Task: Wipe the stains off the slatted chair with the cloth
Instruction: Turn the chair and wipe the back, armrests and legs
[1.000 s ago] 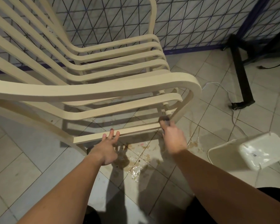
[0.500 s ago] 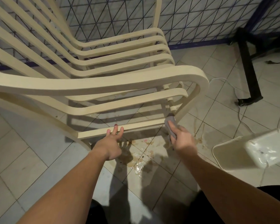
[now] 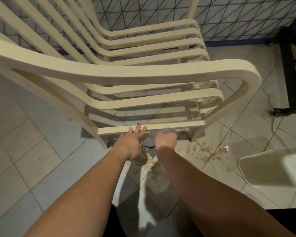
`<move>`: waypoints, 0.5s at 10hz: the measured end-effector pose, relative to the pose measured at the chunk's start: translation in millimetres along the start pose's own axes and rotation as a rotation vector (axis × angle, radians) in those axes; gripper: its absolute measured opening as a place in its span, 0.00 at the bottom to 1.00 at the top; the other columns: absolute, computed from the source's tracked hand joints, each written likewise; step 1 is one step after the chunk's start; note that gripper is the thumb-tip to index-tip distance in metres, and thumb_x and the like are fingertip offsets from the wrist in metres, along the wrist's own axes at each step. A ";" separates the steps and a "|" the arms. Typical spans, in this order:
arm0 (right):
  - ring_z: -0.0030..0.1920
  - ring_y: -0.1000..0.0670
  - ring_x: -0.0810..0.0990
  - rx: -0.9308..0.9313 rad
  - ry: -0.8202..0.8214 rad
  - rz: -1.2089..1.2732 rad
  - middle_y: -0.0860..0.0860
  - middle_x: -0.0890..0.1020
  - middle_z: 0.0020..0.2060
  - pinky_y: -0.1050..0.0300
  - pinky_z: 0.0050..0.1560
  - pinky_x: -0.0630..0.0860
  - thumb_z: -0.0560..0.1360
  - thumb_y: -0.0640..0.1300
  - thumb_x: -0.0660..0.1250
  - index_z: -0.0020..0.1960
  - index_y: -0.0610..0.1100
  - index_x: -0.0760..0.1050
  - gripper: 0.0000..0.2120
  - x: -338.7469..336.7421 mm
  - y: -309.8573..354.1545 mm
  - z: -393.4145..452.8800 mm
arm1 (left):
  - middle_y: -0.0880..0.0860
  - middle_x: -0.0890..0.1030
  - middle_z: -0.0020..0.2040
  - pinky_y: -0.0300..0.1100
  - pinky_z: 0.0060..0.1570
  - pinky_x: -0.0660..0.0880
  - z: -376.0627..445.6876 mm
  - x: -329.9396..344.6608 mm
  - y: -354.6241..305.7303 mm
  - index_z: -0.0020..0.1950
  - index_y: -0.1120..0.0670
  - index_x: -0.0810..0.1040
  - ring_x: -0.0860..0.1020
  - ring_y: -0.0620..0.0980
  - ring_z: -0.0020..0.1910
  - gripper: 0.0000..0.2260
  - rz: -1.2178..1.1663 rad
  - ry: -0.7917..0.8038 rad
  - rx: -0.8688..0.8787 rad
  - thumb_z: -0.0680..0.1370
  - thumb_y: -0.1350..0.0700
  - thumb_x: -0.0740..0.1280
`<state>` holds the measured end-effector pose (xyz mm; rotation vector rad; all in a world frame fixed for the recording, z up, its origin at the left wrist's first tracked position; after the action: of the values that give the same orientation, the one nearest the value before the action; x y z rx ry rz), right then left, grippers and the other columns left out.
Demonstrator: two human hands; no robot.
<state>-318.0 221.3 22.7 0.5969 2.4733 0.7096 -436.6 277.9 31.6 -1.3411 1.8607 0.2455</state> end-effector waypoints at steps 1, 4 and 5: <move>0.31 0.51 0.80 -0.242 0.086 0.006 0.49 0.75 0.26 0.61 0.37 0.73 0.82 0.32 0.46 0.34 0.42 0.62 0.19 25.2 2.2 -23.3 | 0.45 0.41 0.83 0.53 0.80 0.49 3.0 -0.9 4.0 0.83 0.42 0.44 0.44 0.53 0.82 0.44 -0.031 0.009 0.003 0.76 0.65 0.65; 0.42 0.38 0.79 -0.076 -0.335 0.391 0.46 0.73 0.37 0.53 0.39 0.72 0.80 0.34 0.58 0.55 0.34 0.72 0.07 -85.1 -3.0 13.7 | 0.41 0.46 0.82 0.45 0.79 0.52 -4.3 1.0 10.7 0.83 0.42 0.52 0.46 0.46 0.82 0.43 -0.296 -0.048 0.087 0.73 0.73 0.55; 0.54 0.37 0.81 -0.039 -0.251 0.371 0.37 0.80 0.51 0.46 0.51 0.77 0.79 0.33 0.56 0.52 0.37 0.74 0.09 -67.0 -5.5 11.8 | 0.42 0.70 0.74 0.23 0.63 0.64 -26.1 -2.6 42.4 0.69 0.48 0.79 0.65 0.40 0.74 0.33 -0.699 -0.288 0.041 0.74 0.76 0.54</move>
<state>-260.4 186.1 33.2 1.0777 2.1339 0.7648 -485.8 282.4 38.3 -1.7322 1.0734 0.0293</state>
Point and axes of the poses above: each hand's wrist, its own z-axis towards the middle knuckle, its own x-axis out of the palm, y = z × x, the point moved 3 cm from there along z, towards the middle knuckle
